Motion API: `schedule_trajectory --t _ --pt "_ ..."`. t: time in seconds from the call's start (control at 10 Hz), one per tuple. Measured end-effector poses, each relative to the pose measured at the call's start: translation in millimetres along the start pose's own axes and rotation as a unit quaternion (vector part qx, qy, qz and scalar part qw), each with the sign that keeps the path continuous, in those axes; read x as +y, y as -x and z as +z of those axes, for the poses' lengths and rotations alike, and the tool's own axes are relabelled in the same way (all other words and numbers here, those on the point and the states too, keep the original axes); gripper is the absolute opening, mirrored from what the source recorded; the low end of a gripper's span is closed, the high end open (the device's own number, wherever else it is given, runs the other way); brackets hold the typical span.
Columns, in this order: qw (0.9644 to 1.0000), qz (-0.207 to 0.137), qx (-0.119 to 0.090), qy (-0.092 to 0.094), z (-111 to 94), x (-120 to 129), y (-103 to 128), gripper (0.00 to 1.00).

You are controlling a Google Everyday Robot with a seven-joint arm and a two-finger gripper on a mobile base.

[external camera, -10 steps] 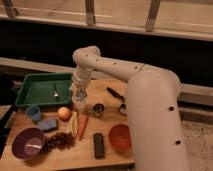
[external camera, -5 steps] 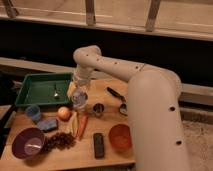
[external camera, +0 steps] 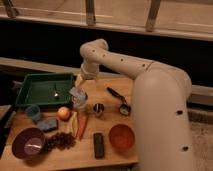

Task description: Place towel in paper cup

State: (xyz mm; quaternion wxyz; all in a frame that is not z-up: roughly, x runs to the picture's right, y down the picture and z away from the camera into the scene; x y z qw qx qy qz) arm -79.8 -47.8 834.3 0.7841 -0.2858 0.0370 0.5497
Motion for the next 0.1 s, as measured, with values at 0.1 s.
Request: schedule_trajectory --t 0.1 --pt "0.9999 0.01 -0.006 -0.008 -4.4 -9.7 -0.1 0.73"
